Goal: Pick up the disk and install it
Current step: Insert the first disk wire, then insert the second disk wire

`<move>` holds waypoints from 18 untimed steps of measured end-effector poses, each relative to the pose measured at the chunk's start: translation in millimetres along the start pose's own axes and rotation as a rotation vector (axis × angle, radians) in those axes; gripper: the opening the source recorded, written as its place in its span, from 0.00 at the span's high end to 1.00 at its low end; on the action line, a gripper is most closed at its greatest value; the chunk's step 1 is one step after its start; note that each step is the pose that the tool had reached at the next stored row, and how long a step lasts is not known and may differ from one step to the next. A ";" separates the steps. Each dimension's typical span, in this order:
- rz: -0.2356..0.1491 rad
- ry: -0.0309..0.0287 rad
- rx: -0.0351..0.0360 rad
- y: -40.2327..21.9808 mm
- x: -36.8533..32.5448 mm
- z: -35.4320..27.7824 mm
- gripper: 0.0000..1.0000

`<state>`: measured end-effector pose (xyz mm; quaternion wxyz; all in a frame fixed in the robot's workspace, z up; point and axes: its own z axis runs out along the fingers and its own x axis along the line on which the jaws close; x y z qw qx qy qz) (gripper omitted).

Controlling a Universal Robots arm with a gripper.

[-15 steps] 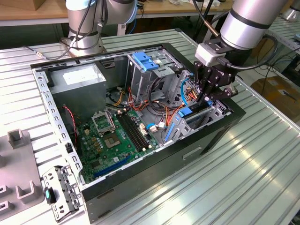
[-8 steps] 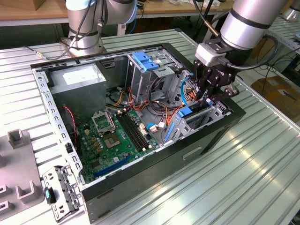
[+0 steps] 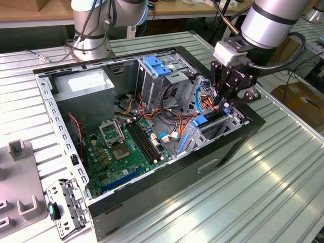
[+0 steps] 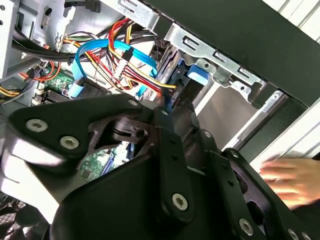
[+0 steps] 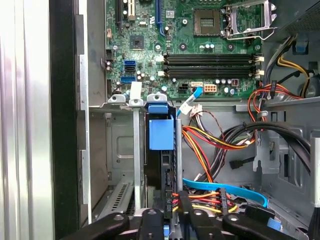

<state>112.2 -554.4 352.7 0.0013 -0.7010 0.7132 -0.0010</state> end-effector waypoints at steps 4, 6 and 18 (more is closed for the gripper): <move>0.000 0.0002 0.0000 0.0 0.0 -0.3 0.89; 0.000 0.0002 0.0000 0.0 0.0 -0.3 0.89; 0.000 0.0001 0.0000 0.0 0.0 -0.9 0.89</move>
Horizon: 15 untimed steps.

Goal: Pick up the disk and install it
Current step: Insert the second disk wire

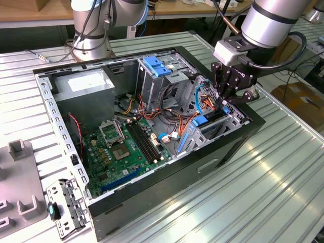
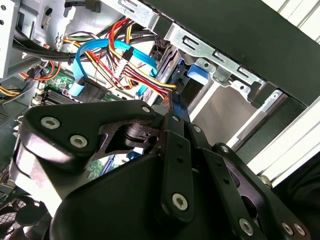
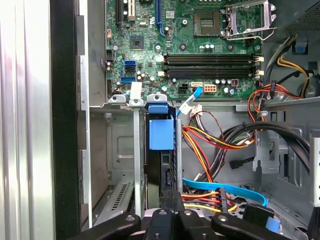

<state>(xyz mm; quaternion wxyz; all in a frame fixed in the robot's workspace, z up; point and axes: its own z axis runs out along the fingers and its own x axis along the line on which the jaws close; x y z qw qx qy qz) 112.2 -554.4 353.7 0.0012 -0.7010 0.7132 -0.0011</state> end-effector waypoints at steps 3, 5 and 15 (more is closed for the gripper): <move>0.000 0.0001 0.0000 0.2 0.0 -0.2 0.89; 0.000 0.0002 0.0000 2.2 0.0 -0.2 0.89; 0.000 0.0000 0.0000 14.9 0.2 -0.1 0.89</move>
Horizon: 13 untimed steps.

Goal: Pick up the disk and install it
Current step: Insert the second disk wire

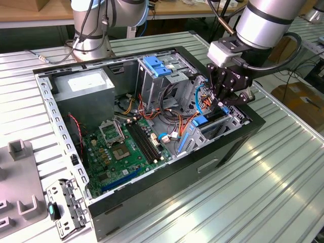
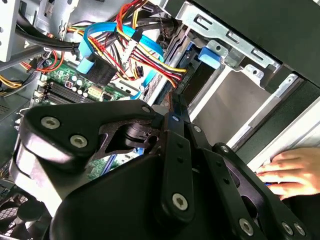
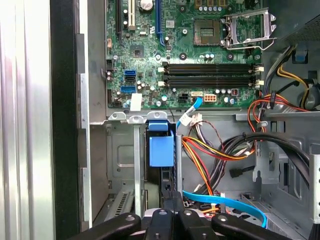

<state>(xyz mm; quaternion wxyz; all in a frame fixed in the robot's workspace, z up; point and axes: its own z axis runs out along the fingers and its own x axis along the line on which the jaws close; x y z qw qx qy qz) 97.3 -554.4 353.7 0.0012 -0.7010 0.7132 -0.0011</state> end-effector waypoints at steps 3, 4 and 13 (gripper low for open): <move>0.000 -0.0002 0.0000 0.0 0.0 -2.9 0.89; 0.000 -0.0014 0.0000 0.0 0.0 -6.6 0.89; 0.000 -0.0117 -0.0002 0.0 0.0 -29.0 0.89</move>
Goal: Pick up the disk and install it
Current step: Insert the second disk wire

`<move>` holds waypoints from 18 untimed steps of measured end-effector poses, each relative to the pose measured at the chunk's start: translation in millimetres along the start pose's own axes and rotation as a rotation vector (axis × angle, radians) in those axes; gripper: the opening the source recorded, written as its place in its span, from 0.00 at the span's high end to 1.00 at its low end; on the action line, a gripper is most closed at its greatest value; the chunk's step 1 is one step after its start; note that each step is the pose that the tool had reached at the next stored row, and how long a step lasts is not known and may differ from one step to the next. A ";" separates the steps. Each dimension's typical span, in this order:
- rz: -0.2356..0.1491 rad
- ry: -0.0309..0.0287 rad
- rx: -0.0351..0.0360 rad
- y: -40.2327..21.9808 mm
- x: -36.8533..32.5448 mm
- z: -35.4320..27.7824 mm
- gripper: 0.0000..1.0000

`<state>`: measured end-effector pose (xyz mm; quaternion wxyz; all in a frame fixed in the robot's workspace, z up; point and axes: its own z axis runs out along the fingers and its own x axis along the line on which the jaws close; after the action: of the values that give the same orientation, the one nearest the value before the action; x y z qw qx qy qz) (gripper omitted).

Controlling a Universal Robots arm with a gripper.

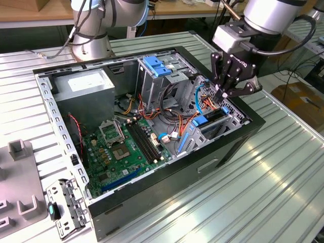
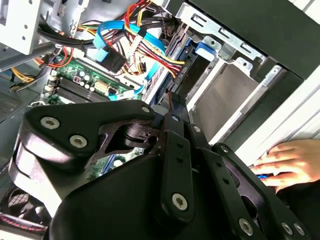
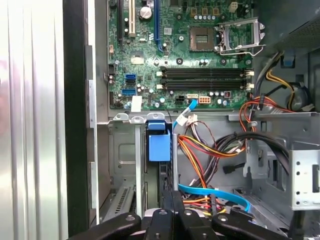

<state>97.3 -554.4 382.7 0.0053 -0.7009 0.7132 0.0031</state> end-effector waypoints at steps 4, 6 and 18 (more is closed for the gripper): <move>0.000 -0.0121 -0.0003 0.0 0.0 -8.7 0.89; 0.000 -0.0131 -0.0010 -0.1 -0.1 -15.0 0.89; 0.000 0.0413 -0.0212 -5.3 -36.4 -28.4 0.89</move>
<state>103.1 -518.4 411.6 -0.0168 -0.7009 0.7131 -0.0038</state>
